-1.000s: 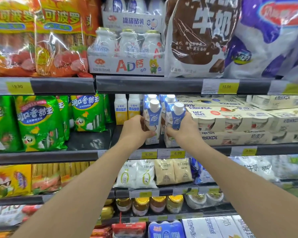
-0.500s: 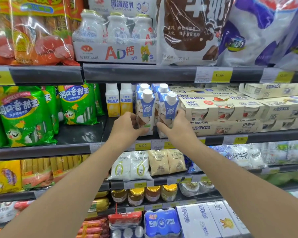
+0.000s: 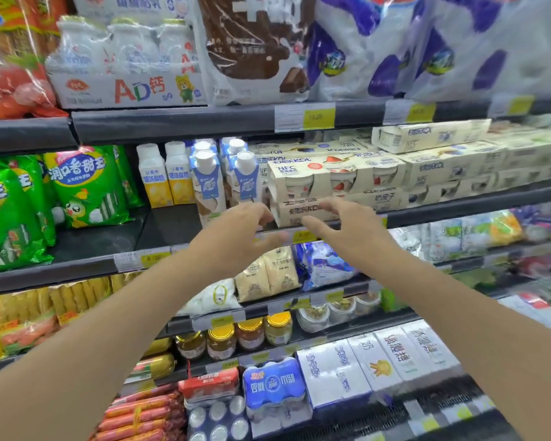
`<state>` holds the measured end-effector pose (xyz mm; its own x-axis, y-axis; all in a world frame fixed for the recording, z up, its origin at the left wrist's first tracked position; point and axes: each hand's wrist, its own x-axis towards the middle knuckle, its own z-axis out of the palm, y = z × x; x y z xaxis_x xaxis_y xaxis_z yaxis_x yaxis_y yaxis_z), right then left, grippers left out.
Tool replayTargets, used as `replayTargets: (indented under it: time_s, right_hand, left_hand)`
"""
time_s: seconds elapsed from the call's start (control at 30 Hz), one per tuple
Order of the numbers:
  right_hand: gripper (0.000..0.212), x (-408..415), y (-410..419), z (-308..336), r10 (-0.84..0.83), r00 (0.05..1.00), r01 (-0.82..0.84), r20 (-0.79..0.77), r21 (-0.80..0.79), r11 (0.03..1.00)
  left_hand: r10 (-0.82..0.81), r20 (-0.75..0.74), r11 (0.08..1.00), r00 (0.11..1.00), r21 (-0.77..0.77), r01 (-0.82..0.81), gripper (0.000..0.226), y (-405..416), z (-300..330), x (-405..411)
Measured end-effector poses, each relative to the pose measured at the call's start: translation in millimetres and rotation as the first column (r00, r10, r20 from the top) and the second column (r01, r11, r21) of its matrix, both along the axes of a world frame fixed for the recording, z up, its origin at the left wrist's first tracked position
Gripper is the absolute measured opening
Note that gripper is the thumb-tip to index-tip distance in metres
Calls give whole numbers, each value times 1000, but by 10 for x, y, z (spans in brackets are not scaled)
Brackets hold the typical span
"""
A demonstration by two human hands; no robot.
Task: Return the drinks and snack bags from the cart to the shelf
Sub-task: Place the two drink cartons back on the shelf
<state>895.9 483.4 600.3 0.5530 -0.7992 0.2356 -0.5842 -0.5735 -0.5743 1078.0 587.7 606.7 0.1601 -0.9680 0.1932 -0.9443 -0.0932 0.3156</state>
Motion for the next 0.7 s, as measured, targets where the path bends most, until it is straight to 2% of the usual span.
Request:
replayTargets:
  time_s: [0.07,0.13,0.2,0.27,0.43,0.7]
  right_hand:
    - [69,-498,-120,-29,-53,996,53,-67,-3,999]
    - [86,-1064,-221,-107,-116,978,117,-175,-2,993]
    - [96,-1675,-273,-219,-176,943,176,-282,-26,984]
    - [102,-2302,-274,-324,-244,892,232,-380,-76,970]
    - [107,-3726,-161,-571,-380,740,384,-554,-115,916]
    - [106,-5608,105,-784,-592,589,644,-550,-123,755]
  left_hand:
    - [-50,86,995,995,86,43,67,-203,-2,-322]
    - [-113,183,980,977,180,80,79,-450,-66,-697]
    - [-211,332,960,919,248,131,100,-716,-165,-1139]
    - [-316,456,937,832,285,200,107,-983,-297,-1641]
    - [-437,416,889,797,336,312,95,-1455,-543,-3026]
    - [-633,423,774,649,347,529,91,-1764,-691,-4999]
